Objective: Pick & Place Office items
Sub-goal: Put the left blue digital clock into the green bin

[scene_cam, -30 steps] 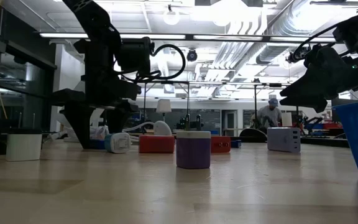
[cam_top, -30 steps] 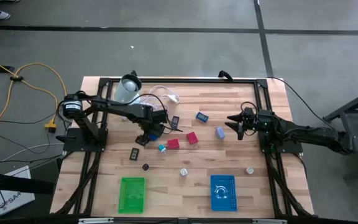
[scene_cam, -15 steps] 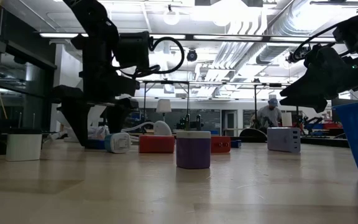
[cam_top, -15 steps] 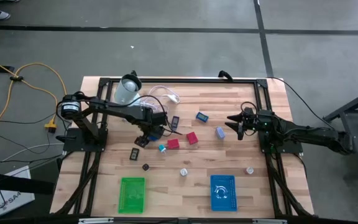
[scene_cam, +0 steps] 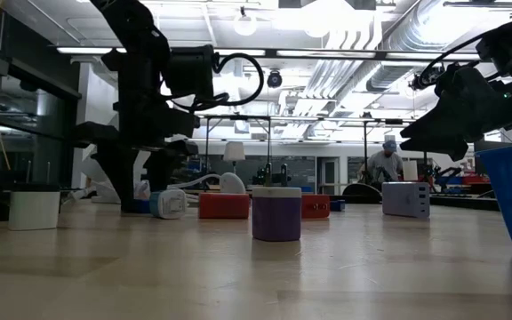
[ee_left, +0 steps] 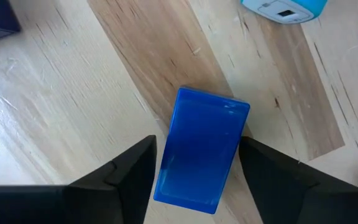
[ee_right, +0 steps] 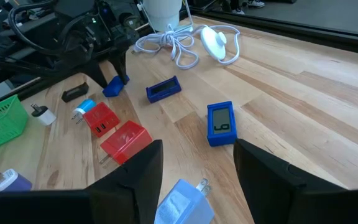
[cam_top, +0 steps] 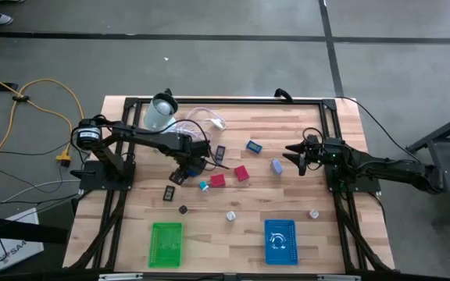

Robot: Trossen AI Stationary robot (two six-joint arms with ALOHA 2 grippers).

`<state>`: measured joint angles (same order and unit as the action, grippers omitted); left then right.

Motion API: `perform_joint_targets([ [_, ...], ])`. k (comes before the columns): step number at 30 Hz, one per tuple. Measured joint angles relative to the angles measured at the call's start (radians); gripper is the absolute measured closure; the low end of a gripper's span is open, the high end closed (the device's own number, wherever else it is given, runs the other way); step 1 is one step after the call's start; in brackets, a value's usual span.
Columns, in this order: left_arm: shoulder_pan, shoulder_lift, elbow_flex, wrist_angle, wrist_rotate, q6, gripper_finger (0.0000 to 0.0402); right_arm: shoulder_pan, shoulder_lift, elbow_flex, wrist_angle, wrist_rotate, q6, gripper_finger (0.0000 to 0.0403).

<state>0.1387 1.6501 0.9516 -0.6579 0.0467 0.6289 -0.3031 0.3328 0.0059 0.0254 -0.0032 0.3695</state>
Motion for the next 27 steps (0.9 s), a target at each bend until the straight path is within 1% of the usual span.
perform_joint_targets([
  [16,0.000,-0.001,0.000,0.000,0.001,0.000,0.0194,0.000,0.000,0.000,0.000,0.000,0.000,0.0219],
  [27,0.000,-0.002,0.002,0.000,0.002,0.000,0.0240,0.000,0.000,0.000,0.000,0.000,0.000,0.0219],
])
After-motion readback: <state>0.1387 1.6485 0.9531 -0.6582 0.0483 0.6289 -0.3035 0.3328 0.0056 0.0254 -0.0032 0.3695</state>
